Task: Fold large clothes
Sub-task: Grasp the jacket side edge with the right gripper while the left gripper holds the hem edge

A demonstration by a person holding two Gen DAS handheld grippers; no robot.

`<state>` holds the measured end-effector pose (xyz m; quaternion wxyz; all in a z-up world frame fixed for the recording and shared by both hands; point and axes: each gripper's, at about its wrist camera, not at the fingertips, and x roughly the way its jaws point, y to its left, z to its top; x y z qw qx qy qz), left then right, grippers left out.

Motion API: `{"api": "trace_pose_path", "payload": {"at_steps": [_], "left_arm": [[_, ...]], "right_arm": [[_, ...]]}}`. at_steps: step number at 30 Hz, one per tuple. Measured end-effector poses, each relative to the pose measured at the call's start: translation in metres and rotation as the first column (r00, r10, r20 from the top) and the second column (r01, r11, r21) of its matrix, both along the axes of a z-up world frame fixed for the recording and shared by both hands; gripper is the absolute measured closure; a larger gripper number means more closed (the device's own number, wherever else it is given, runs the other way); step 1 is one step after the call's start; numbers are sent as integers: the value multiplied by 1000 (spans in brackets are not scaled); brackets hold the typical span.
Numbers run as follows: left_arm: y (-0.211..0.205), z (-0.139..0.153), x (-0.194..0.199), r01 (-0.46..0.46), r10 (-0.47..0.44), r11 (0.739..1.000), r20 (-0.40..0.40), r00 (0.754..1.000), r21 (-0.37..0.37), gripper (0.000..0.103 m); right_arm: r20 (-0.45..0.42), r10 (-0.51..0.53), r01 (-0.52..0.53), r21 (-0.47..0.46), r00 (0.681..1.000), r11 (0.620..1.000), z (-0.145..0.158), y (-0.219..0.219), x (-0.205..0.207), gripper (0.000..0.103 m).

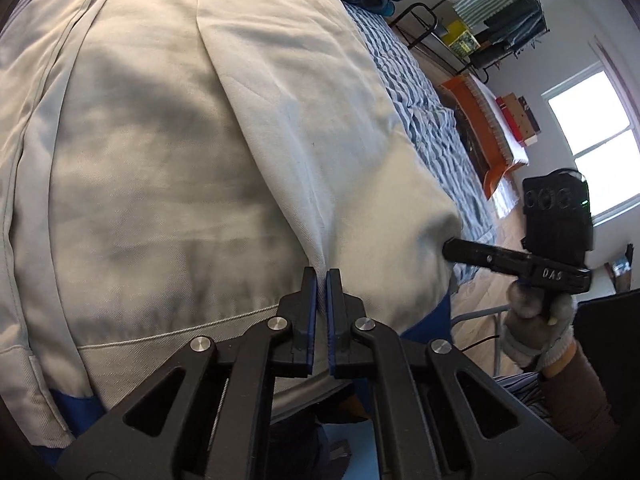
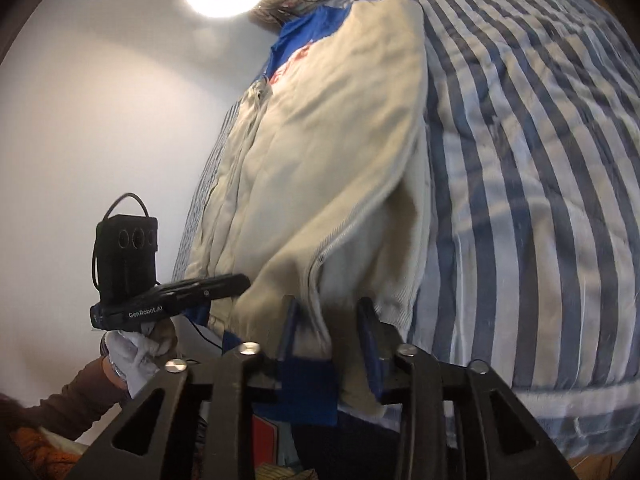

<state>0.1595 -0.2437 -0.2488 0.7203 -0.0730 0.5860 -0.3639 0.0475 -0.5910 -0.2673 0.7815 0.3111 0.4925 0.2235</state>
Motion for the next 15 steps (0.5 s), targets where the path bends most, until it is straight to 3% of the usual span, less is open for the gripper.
{"api": "trace_pose_path", "payload": {"at_steps": [2, 6, 8, 10, 13, 15], "left_arm": [[-4, 1, -1, -1, 1, 1000, 8, 1000, 16, 102], [1, 10, -5, -7, 5, 999, 49, 999, 42, 96], [6, 19, -12, -12, 6, 998, 110, 994, 60, 96], [11, 29, -18, -15, 8, 999, 152, 988, 44, 96], [6, 40, -28, 21, -22, 1000, 187, 982, 9, 96], [-6, 41, -35, 77, -74, 997, 186, 980, -9, 96]], "right_arm": [[53, -8, 6, 38, 999, 999, 15, 3, -6, 102], [53, -20, 19, 22, 998, 1000, 23, 1, -10, 96], [28, -3, 2, 15, 1000, 1000, 16, 1, -14, 64], [3, 0, 0, 7, 1000, 1000, 7, 1, -19, 58], [-27, 14, -15, -29, 1000, 999, -2, 10, -21, 94], [-1, 9, -9, -63, 1000, 998, 5, 14, -23, 99]]}}
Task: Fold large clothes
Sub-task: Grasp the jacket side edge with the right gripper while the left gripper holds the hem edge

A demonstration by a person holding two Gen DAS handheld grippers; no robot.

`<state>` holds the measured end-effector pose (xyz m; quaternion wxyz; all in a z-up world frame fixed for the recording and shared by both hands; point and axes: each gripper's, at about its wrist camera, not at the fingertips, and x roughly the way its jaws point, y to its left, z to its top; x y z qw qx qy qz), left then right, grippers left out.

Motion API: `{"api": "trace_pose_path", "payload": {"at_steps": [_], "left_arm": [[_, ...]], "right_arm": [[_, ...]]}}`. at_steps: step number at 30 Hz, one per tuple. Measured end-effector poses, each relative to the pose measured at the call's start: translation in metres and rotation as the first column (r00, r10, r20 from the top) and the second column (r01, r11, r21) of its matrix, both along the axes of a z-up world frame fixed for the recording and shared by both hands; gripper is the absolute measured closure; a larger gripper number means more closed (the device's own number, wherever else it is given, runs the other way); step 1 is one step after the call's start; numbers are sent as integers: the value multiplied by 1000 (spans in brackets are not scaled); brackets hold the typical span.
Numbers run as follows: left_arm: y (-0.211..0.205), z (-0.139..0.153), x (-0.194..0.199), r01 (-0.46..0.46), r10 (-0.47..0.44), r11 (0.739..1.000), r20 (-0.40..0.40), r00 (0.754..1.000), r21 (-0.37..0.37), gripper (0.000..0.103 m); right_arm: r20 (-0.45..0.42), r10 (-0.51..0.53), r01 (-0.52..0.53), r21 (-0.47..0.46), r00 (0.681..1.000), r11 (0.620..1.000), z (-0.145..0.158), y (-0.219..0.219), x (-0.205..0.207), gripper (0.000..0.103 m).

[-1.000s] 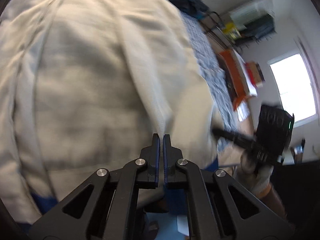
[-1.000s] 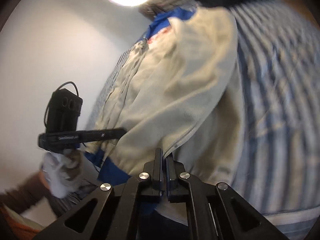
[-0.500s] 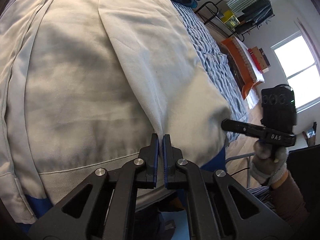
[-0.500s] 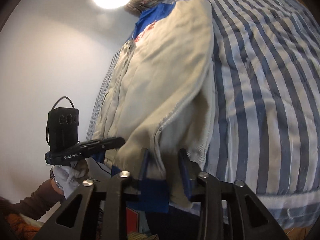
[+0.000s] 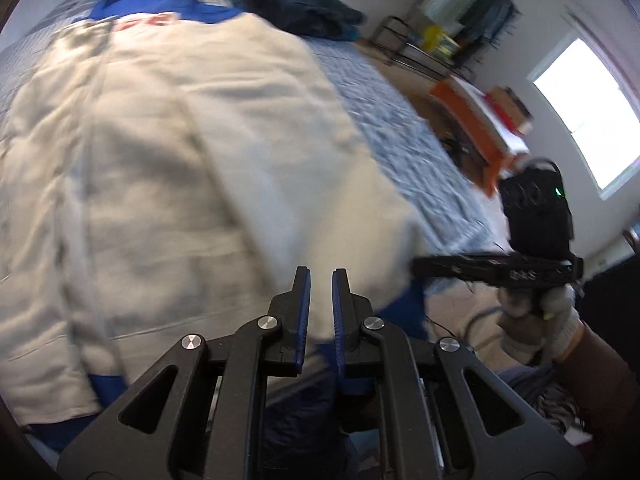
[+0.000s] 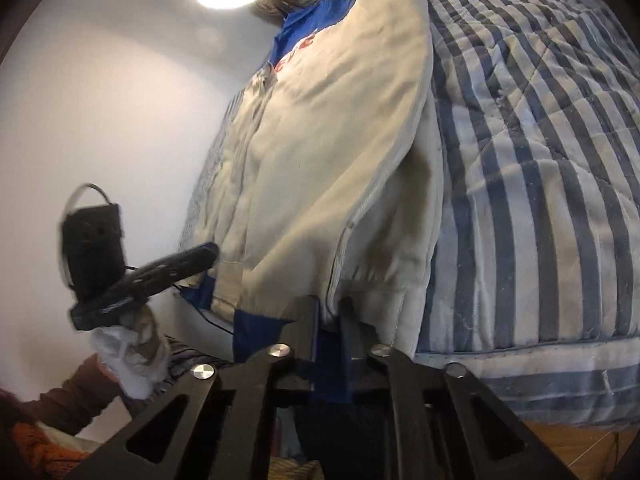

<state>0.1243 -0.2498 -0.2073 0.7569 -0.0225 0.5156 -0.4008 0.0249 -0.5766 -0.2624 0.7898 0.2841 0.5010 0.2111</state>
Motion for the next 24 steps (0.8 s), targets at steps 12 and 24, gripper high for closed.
{"api": "trace_pose_path", "payload": {"at_steps": [12, 24], "left_arm": [[-48, -46, -11, 76, -74, 996, -34, 997, 42, 95], [-43, -25, 14, -51, 51, 999, 7, 999, -8, 95]], "right_arm": [[-1, -63, 63, -94, 998, 994, 8, -9, -10, 91], [-55, -168, 169, 20, 984, 985, -22, -32, -1, 54]]}}
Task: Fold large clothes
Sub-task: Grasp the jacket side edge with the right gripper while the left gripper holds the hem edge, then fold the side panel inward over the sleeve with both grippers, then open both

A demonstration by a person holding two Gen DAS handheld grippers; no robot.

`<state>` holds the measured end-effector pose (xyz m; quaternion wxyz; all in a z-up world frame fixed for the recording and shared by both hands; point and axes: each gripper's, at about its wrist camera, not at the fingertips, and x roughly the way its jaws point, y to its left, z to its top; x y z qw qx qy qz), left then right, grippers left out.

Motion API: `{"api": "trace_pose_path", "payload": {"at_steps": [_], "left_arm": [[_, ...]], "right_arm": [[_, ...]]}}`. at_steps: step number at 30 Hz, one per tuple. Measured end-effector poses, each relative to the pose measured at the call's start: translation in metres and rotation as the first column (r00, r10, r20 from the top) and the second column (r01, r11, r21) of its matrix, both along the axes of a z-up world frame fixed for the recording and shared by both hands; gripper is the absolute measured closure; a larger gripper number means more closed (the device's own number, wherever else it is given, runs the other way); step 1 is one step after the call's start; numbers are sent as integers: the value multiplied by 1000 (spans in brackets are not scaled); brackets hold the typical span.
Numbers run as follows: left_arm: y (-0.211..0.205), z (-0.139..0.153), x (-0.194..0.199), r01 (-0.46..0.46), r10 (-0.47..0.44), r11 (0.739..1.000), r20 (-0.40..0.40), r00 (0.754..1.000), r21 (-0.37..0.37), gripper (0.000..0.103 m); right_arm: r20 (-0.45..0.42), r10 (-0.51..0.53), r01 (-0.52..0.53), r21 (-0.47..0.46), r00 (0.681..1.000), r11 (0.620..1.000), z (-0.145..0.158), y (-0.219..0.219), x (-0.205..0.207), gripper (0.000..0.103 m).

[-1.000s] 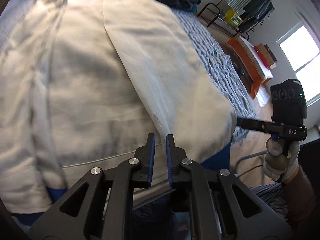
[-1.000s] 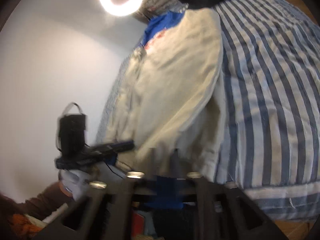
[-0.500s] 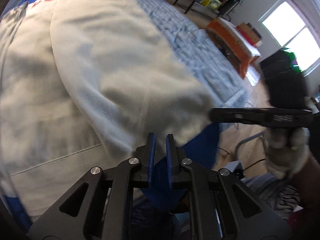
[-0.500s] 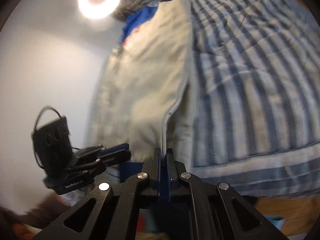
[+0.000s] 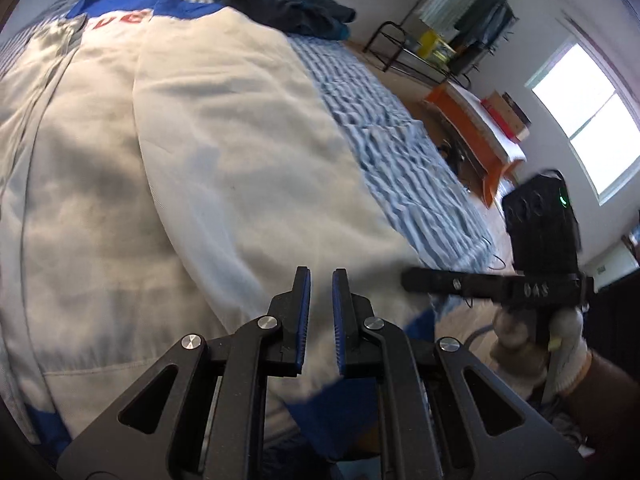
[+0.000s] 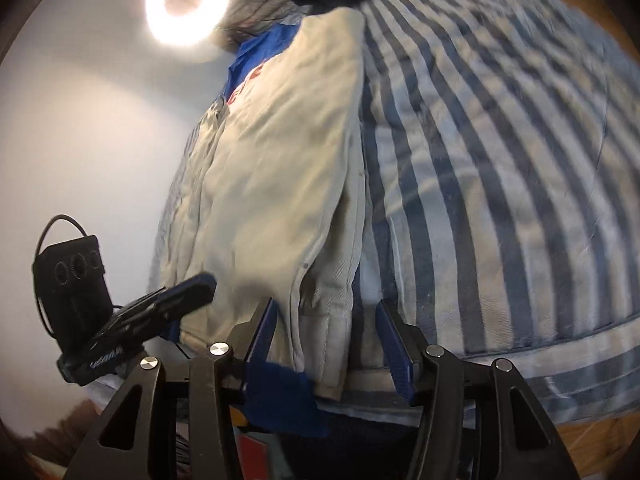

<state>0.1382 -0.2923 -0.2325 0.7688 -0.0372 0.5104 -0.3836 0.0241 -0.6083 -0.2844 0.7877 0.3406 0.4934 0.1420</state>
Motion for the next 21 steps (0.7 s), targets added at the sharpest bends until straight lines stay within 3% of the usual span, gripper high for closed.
{"api": "trace_pose_path", "payload": {"at_steps": [1, 3, 5, 8, 13, 17, 21], "left_arm": [[-3, -7, 2, 1, -1, 1000, -11, 1000, 20, 95], [-13, -28, 3, 30, -27, 998, -47, 999, 61, 95], [-12, -29, -3, 47, -48, 996, 16, 999, 70, 95], [-8, -24, -2, 53, -52, 997, -7, 999, 64, 95], [26, -1, -5, -36, 35, 999, -49, 998, -15, 96], [65, 19, -8, -119, 112, 990, -89, 990, -80, 95], [105, 38, -9, -201, 190, 972, -96, 977, -121, 95]], "right_arm": [[-4, 5, -5, 12, 1000, 1000, -3, 0, 0, 68], [-9, 6, -6, 36, 1000, 999, -7, 1, -1, 76], [-8, 7, -6, 51, 1000, 999, -8, 3, 1, 87], [-13, 8, -8, -7, 1000, 1000, -1, 14, 6, 90], [38, 43, -37, -143, 998, 989, 28, 46, 20, 93], [82, 133, -101, -317, 988, 943, 55, 80, 30, 94], [95, 188, -136, -397, 977, 908, 68, 98, 37, 94]]}}
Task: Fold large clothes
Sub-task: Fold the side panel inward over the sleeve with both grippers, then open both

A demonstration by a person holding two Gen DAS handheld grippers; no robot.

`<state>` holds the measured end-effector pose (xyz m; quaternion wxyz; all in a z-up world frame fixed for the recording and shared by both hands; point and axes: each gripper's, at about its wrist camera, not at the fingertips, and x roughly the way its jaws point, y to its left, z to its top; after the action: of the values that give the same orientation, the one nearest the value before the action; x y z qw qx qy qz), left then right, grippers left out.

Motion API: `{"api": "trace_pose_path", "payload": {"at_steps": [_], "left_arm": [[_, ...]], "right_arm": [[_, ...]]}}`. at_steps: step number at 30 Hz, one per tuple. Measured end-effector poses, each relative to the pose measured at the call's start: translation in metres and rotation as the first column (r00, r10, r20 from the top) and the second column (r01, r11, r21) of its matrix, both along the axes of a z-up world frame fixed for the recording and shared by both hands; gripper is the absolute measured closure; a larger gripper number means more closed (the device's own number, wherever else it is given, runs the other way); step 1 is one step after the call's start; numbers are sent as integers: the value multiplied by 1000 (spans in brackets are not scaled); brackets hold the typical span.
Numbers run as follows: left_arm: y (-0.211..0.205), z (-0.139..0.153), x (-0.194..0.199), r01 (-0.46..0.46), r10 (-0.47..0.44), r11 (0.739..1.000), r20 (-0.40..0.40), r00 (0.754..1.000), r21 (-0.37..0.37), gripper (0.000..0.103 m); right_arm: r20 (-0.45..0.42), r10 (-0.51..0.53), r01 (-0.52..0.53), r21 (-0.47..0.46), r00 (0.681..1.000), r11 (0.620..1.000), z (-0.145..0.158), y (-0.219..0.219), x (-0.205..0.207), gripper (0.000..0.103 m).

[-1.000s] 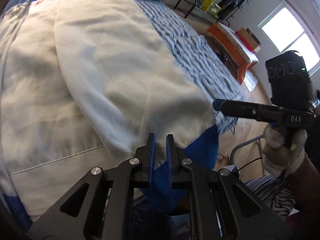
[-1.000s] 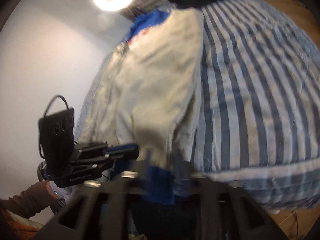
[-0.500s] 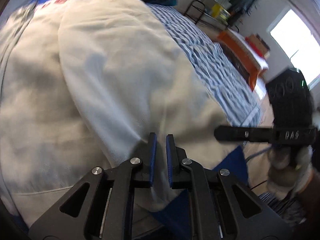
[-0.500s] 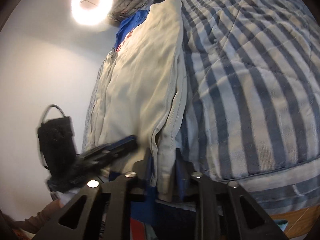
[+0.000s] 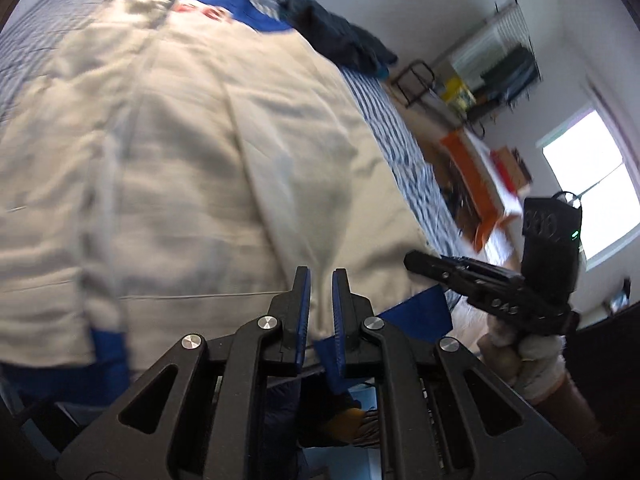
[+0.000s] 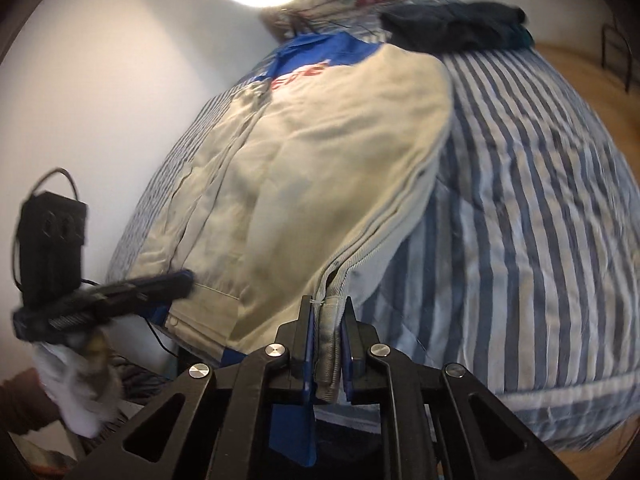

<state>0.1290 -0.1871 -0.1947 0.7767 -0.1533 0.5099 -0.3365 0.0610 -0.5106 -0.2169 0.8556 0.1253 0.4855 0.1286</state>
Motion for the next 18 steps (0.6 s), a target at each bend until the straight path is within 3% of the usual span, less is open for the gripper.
{"api": "trace_pose_path", "payload": {"at_steps": [10, 18], "left_arm": [[95, 13, -4, -172, 172, 985, 12, 985, -1, 95], [142, 0, 5, -283, 281, 958, -51, 958, -52, 95]], "right_arm": [[30, 93, -93, -11, 995, 996, 22, 37, 21, 95], [19, 266, -264, -69, 964, 962, 25, 113, 51, 95]]}}
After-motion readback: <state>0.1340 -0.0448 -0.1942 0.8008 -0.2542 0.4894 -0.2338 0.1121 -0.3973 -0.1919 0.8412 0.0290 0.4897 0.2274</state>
